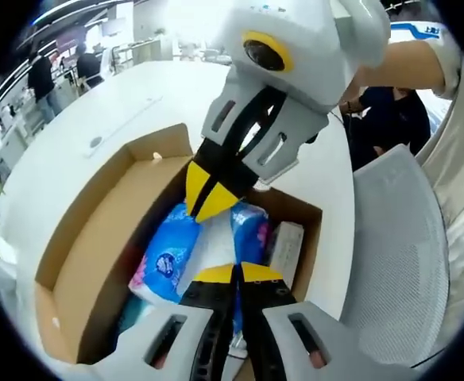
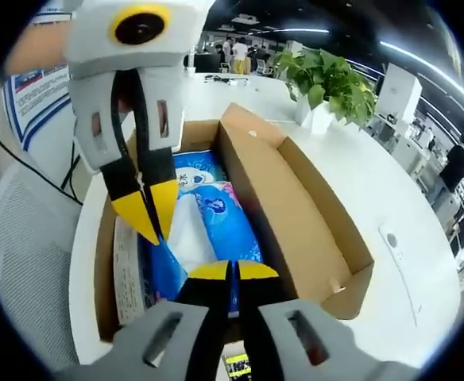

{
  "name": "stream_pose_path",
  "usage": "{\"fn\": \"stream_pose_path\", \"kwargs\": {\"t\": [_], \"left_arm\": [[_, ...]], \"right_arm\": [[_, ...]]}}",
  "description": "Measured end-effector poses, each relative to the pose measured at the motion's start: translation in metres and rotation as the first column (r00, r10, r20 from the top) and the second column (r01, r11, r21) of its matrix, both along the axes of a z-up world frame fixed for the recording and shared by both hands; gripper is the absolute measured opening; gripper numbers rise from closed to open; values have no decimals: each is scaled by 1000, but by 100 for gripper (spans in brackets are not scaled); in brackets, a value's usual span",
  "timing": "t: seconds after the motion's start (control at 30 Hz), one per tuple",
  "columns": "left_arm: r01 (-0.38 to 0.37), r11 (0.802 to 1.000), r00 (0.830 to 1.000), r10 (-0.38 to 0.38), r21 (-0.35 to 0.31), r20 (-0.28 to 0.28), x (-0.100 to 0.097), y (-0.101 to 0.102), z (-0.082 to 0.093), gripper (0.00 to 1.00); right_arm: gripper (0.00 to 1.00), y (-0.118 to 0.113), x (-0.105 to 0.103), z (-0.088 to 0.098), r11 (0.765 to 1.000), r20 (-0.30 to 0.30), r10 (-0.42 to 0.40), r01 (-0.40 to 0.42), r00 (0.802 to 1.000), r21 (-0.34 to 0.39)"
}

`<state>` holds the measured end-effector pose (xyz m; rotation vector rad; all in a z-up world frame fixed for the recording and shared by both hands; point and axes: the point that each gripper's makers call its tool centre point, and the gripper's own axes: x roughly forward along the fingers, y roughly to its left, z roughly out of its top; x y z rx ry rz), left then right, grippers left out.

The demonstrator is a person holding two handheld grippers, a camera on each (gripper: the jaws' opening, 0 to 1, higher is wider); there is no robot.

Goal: Operate the shoe box by opening the lid, removing the specified soft item, and placing it in the target area until the item is outside and the box remains undamaged.

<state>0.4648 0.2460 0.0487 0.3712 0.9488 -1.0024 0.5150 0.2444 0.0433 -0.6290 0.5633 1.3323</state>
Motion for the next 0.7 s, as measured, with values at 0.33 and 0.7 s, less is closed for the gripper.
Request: {"fn": "stream_pose_path", "kwargs": {"t": [0.33,0.7], "left_arm": [[15,1000,1000,-15,7,-6,-2,0,-3,0],[-12,1000,1000,12,-23,-4,2,2,3,0]], "right_arm": [[21,12,-4,-14,998,8,57,-57,998,-30],[0,14,7,-13,996,109,72,-66,991,-54]]}}
